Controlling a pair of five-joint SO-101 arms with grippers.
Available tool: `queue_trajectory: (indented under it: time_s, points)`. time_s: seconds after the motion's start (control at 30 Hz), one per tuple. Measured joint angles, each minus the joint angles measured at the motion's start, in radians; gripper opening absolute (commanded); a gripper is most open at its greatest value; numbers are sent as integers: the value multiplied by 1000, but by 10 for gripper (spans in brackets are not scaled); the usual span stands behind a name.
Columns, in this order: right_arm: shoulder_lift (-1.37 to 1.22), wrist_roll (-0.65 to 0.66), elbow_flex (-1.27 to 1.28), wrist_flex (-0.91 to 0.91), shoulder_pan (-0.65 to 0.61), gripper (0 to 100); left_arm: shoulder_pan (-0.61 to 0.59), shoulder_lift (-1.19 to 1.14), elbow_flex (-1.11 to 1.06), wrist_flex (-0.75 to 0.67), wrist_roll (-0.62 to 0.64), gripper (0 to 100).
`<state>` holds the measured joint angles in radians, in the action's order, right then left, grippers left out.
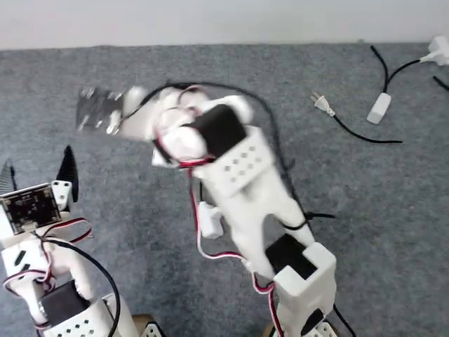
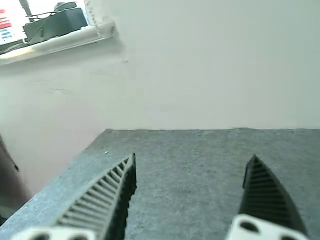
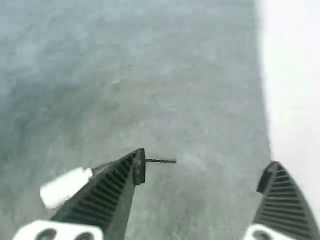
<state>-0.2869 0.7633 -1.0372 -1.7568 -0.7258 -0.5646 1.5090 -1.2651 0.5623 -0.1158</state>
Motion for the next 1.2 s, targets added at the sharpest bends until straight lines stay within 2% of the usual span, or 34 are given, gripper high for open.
queue_trajectory:
  time_s: [0.13,0.23,0.4,0.53,0.9,1.2]
  points:
    - [114,-149,23,0,101,295,130,0,66,117,2,333]
    - [236,-213,138,0,178,295,238,0,87,207,2,333]
    - [485,-233,488,0,238,295,400,0,91,350,2,333]
    - [720,-233,816,31,270,295,462,2,78,405,2,333]
    - [1491,-233,1883,479,390,295,471,0,-95,437,2,333]
    - [1947,-233,2389,565,473,295,471,0,-261,460,2,333]
